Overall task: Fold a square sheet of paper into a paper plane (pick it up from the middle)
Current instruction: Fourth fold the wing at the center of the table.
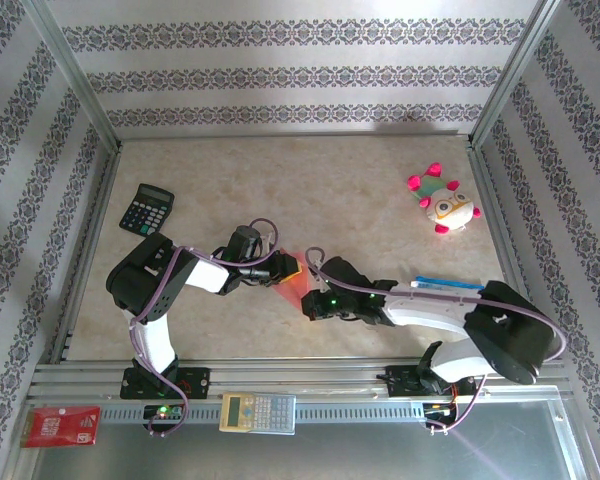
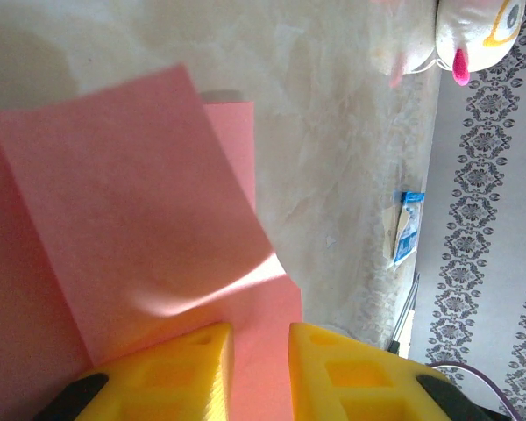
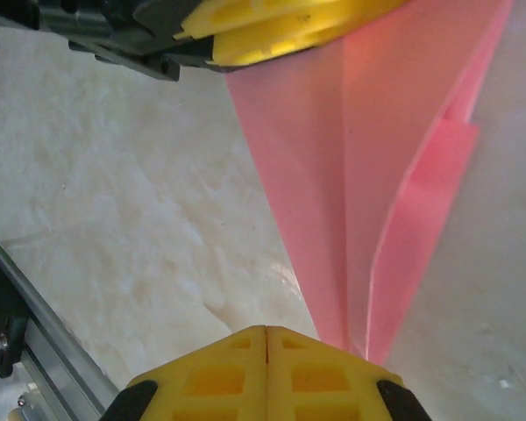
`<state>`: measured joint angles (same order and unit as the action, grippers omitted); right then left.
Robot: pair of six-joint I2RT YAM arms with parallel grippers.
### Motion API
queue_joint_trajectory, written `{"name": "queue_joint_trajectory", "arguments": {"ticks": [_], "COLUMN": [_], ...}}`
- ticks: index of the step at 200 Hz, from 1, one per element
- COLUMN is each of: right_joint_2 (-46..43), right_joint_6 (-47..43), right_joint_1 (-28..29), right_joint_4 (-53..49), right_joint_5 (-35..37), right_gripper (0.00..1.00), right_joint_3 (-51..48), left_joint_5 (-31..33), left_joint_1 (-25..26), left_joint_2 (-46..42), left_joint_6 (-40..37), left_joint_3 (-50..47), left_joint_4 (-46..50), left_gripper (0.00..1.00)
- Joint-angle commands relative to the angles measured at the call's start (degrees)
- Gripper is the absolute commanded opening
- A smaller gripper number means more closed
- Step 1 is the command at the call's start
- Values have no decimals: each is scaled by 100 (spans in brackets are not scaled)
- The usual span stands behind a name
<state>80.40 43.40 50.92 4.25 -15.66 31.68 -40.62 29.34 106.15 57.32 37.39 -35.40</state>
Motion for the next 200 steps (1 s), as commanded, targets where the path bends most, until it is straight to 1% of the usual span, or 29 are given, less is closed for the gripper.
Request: {"name": "queue_joint_trajectory", "arguments": {"ticks": [1, 29, 72, 144, 178, 200], "right_joint_2": [361, 728, 916, 1263, 1146, 1120], "right_joint_6": [-193, -279, -262, -176, -116, -107], "right_joint_1": [-154, -304, -449, -512, -504, -499], "right_joint_4": [161, 261, 479, 880, 870, 887], "right_joint_5": [-183, -277, -341, -350, -292, -279], "right_gripper": [3, 3, 2, 1, 1, 0], "right_joint_3": [233, 308, 42, -410, -638, -711], "left_joint_5": [636, 616, 599, 575, 573, 606], "left_joint_1": [-104, -104, -100, -98, -101, -103], "left_joint_2": [458, 430, 398, 356, 55, -364], "left_joint_6": [-292, -296, -318, -335, -405, -514], "left_joint_3": [-158, -161, -139, -77, 118, 290], "left_joint_4": [1050, 1052, 1099, 1171, 1441, 1785], "left_gripper": [25, 25, 25, 25, 26, 29]}}
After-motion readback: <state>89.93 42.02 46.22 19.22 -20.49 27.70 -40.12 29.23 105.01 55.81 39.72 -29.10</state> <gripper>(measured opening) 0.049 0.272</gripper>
